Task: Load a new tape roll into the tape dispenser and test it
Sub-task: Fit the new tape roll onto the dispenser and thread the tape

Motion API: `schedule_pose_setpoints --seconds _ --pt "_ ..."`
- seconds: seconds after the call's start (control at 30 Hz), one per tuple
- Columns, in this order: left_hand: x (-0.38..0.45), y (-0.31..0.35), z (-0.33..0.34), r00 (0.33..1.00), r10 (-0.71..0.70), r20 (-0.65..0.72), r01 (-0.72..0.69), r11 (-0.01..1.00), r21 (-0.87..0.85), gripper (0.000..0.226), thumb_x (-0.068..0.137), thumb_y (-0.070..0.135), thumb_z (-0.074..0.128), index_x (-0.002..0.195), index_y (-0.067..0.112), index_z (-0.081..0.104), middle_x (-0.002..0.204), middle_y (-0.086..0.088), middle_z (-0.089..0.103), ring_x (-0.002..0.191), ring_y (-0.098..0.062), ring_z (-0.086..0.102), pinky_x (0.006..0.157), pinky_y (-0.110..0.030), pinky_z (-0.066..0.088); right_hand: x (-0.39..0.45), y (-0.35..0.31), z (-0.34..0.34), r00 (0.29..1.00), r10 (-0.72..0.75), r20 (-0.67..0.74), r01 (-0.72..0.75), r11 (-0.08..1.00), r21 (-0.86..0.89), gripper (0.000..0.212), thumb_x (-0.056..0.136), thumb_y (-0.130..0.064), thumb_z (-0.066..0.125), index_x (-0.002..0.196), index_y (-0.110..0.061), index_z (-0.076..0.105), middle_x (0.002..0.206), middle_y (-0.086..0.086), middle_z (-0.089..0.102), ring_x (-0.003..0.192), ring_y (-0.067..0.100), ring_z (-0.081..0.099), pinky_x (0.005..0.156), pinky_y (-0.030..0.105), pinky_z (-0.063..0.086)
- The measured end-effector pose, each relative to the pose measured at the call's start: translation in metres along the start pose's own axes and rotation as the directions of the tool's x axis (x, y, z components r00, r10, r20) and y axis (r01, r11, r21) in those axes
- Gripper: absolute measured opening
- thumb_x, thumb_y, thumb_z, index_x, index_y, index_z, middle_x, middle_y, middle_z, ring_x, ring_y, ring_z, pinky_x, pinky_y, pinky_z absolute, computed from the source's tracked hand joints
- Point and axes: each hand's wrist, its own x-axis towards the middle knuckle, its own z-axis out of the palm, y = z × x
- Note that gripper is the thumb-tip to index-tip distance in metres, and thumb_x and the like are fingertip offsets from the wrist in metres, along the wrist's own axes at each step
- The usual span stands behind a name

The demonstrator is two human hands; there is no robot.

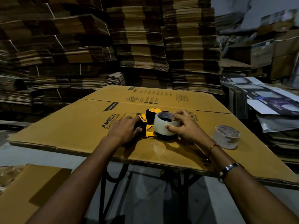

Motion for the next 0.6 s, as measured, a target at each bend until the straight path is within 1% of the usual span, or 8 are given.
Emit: schedule_pose_setpoints --seconds 0.1,0.17,0.23,0.3,0.37,0.47,0.53,0.6 --pt "0.000 0.001 -0.002 1.000 -0.002 0.009 0.002 1.000 0.005 0.046 0.097 0.042 0.052 0.140 0.029 0.043 0.125 -0.005 0.059 0.113 -0.027 0.056 0.088 -0.042 0.044 -0.002 -0.003 -0.002 1.000 0.017 -0.003 -0.017 0.999 0.049 0.034 0.083 -0.045 0.073 0.104 -0.030 0.051 0.128 -0.006 0.044 0.118 0.018 0.046 0.074 0.020 0.044" --pt "0.000 0.002 -0.003 1.000 -0.009 0.012 0.008 1.000 0.007 0.047 0.096 0.042 0.052 0.140 0.029 0.043 0.124 -0.006 0.059 0.113 -0.027 0.056 0.087 -0.042 0.045 -0.002 -0.005 -0.004 0.999 0.045 0.020 -0.047 0.995 0.084 0.056 0.080 -0.051 0.073 0.125 -0.036 0.043 0.142 -0.002 0.040 0.123 0.016 0.043 0.086 0.027 0.045" --pt "-0.001 0.003 -0.004 1.000 -0.011 0.009 0.011 1.000 0.014 0.047 0.096 0.042 0.053 0.139 0.027 0.044 0.123 -0.006 0.059 0.112 -0.027 0.056 0.087 -0.041 0.045 0.001 -0.008 -0.003 0.998 0.068 0.018 -0.069 0.995 0.069 0.082 0.078 -0.065 0.065 0.146 -0.033 0.030 0.155 0.000 0.031 0.132 0.018 0.040 0.097 0.034 0.041" --pt "-0.003 0.005 -0.005 1.000 -0.013 -0.001 0.013 1.000 0.015 0.047 0.096 0.043 0.053 0.139 0.025 0.045 0.123 -0.006 0.060 0.112 -0.027 0.057 0.088 -0.042 0.046 0.006 -0.013 0.000 0.995 0.103 0.003 -0.103 0.993 0.062 0.096 0.076 -0.074 0.057 0.153 -0.030 0.022 0.160 0.001 0.027 0.139 0.023 0.037 0.105 0.039 0.040" --pt "-0.005 0.007 -0.004 1.000 -0.013 -0.013 0.013 1.000 0.024 0.046 0.096 0.043 0.053 0.138 0.025 0.046 0.122 -0.007 0.060 0.110 -0.027 0.057 0.087 -0.042 0.047 0.012 -0.018 0.002 0.990 0.138 0.017 -0.139 0.988 0.071 0.097 0.078 -0.072 0.059 0.155 -0.028 0.021 0.158 0.003 0.033 0.138 0.026 0.040 0.100 0.036 0.042" --pt "-0.008 0.009 -0.003 1.000 -0.022 -0.018 0.023 0.999 0.048 0.046 0.096 0.044 0.051 0.138 0.027 0.044 0.120 -0.006 0.060 0.109 -0.027 0.058 0.085 -0.042 0.047 0.016 -0.017 0.005 0.990 0.140 0.034 -0.143 0.983 0.115 0.090 0.081 -0.065 0.063 0.154 -0.027 0.024 0.152 0.003 0.041 0.126 0.022 0.047 0.088 0.030 0.042" --pt "-0.008 0.009 -0.002 1.000 -0.025 -0.016 0.026 0.998 0.051 0.046 0.096 0.044 0.051 0.139 0.028 0.043 0.120 -0.006 0.060 0.109 -0.027 0.057 0.086 -0.042 0.046 0.015 -0.014 0.006 0.991 0.133 0.021 -0.135 0.981 0.142 0.088 0.081 -0.064 0.065 0.152 -0.027 0.029 0.151 0.002 0.042 0.118 0.015 0.045 0.087 0.027 0.042" --pt "-0.008 0.009 -0.002 1.000 -0.021 -0.019 0.022 0.998 0.051 0.047 0.096 0.045 0.051 0.139 0.027 0.043 0.120 -0.006 0.060 0.109 -0.027 0.057 0.085 -0.042 0.045 0.015 -0.010 0.007 0.991 0.131 0.028 -0.133 0.980 0.148 0.086 0.081 -0.062 0.066 0.151 -0.026 0.033 0.150 0.001 0.042 0.116 0.012 0.045 0.086 0.024 0.043"
